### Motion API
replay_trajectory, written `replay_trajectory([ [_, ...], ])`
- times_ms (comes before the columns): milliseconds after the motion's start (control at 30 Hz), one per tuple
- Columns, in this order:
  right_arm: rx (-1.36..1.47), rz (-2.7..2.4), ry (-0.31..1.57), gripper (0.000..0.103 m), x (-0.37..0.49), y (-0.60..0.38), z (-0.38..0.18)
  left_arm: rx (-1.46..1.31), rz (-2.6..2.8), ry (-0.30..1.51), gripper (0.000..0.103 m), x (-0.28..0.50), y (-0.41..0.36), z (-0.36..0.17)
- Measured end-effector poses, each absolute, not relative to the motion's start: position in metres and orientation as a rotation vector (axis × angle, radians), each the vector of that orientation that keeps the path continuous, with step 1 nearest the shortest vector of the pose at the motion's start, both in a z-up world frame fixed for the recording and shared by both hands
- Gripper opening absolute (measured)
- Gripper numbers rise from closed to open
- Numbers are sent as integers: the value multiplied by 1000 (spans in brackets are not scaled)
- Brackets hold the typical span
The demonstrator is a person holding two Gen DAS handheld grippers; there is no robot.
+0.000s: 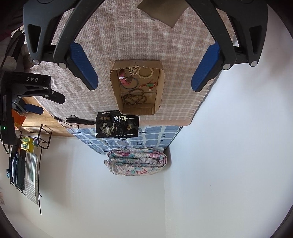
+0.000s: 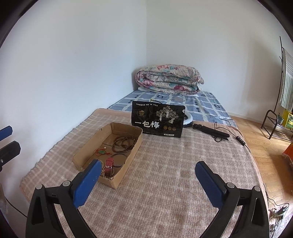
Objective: Organize jewelry
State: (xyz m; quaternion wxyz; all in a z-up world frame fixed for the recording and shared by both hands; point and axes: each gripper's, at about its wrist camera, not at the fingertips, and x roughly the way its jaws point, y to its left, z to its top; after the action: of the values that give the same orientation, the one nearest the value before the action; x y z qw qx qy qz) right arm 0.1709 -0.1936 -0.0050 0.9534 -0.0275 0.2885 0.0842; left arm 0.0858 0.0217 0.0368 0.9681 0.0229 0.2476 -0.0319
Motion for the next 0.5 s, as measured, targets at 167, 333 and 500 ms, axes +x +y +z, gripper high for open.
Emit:
replay_trajectory([
  [167, -57, 168, 584, 103, 170, -194, -5, 57, -71, 491, 103, 82, 18, 37],
  [333, -59, 166, 582, 103, 169, -194, -5, 60, -77, 490, 103, 80, 16, 37],
  [500, -59, 165, 580, 103, 169, -195, -3, 60, -76, 490, 103, 80, 15, 38],
])
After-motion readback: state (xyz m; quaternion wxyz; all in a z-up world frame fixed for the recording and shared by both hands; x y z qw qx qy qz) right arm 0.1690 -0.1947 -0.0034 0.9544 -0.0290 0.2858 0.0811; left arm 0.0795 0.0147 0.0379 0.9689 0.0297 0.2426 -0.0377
